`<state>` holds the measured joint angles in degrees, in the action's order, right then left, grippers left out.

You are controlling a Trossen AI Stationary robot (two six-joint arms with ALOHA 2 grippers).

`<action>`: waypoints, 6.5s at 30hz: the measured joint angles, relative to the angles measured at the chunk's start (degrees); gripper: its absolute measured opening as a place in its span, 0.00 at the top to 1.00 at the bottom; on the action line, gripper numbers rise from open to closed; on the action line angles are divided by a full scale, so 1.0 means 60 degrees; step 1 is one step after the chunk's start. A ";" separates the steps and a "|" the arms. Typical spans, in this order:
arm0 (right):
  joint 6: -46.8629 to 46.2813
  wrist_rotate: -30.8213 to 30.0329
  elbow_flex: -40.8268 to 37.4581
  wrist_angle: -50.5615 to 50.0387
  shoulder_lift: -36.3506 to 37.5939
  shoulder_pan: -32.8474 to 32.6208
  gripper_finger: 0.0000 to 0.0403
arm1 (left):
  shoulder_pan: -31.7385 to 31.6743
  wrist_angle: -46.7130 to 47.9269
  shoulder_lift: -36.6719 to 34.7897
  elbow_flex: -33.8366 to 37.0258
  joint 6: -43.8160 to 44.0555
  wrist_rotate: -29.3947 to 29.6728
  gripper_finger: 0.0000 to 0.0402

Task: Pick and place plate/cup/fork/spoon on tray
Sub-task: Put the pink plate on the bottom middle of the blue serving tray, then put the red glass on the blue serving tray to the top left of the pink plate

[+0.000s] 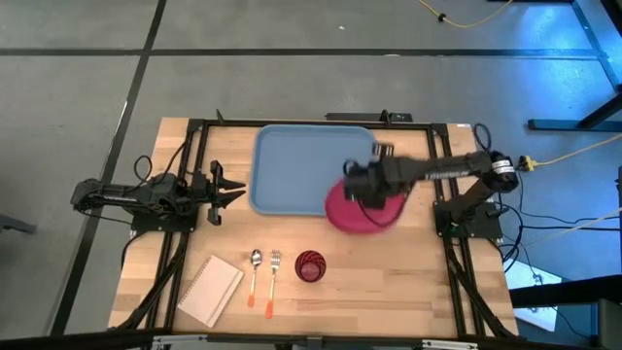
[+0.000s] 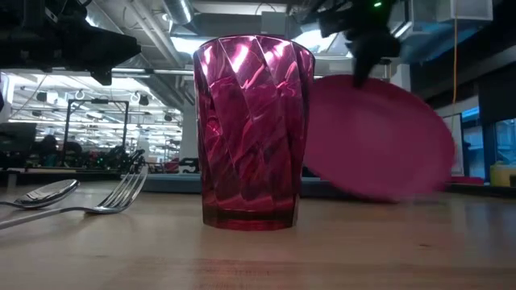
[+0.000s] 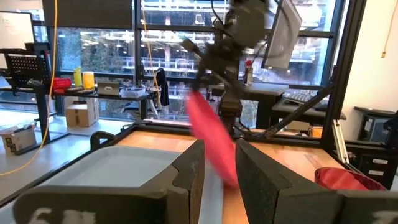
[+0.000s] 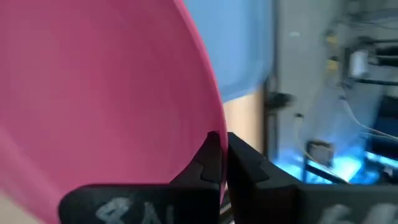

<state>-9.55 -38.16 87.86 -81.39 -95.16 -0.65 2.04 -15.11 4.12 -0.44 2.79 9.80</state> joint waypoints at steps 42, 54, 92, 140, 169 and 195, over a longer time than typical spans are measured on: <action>0.1422 0.5298 0.1394 0.5484 -0.3205 0.4540 0.91 | 0.0000 0.0014 0.0000 0.0002 0.0000 -0.0004 0.79; 0.1637 0.4341 0.1394 0.5567 -0.3205 0.4547 0.90 | 0.0000 0.0015 0.0000 0.0002 0.0000 -0.0004 0.79; -0.9145 0.1894 -0.3295 -0.0619 0.1983 -0.2177 0.90 | 0.0003 0.0013 -0.0004 0.0002 0.0383 -0.0080 0.79; -1.1306 0.0293 -0.6270 0.1144 0.2948 -0.4469 0.90 | 0.0001 -0.0596 0.0521 -0.0421 -0.0240 0.1032 0.79; -1.1226 0.0271 -0.6270 0.1134 0.2948 -0.4465 0.90 | 0.0357 -0.0144 0.8098 -0.5254 -0.2286 -0.0677 0.79; -1.0607 -0.1077 -0.6270 0.1161 0.2944 -0.4465 0.90 | 0.1798 0.6167 1.4154 -1.1738 0.0186 -0.0784 0.79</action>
<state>-73.19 -44.62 50.24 -74.42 -77.49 -27.44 12.83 21.89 89.05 -70.87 3.90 5.10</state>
